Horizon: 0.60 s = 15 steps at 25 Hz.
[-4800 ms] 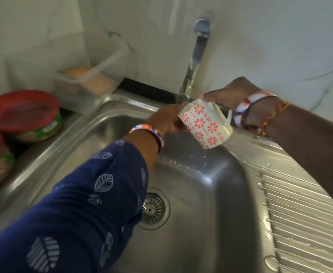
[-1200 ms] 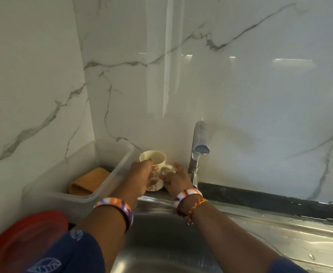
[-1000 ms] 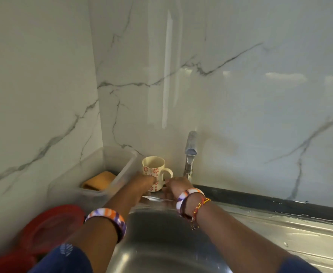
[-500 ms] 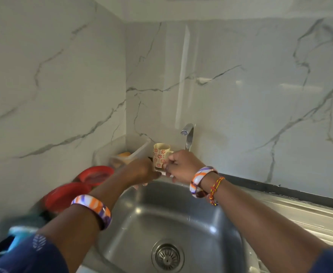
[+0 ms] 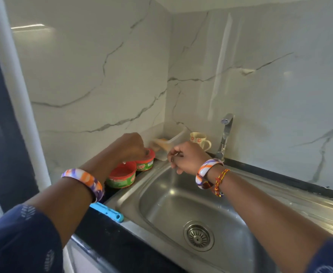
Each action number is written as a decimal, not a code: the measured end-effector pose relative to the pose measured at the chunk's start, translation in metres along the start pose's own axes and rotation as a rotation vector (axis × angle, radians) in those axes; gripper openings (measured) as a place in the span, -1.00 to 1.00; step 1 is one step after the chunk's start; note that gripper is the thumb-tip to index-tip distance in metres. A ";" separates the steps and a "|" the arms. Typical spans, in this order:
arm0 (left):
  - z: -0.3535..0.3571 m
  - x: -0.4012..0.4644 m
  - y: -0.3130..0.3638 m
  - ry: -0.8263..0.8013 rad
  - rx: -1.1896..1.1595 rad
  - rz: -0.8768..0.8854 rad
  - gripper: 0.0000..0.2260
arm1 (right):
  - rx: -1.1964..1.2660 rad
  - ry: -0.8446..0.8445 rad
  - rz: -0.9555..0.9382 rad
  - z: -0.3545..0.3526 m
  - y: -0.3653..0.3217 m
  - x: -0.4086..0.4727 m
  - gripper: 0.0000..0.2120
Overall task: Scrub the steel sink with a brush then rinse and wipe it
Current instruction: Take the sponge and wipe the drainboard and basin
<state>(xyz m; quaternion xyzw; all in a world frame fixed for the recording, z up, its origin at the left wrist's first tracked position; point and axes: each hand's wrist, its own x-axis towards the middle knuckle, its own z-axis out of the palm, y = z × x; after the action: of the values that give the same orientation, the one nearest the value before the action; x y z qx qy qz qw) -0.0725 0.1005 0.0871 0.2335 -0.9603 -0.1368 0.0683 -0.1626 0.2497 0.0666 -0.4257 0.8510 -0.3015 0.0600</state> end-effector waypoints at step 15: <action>0.072 0.210 -0.068 0.018 0.334 0.298 -0.55 | -0.405 -0.008 0.183 0.055 0.066 0.262 -0.68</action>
<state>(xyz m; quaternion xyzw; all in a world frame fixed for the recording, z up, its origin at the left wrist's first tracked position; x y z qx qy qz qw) -0.2419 -0.0392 0.0123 0.0981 -0.9928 0.0377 0.0566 -0.3536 0.0551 0.0250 -0.3514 0.9290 -0.1160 0.0038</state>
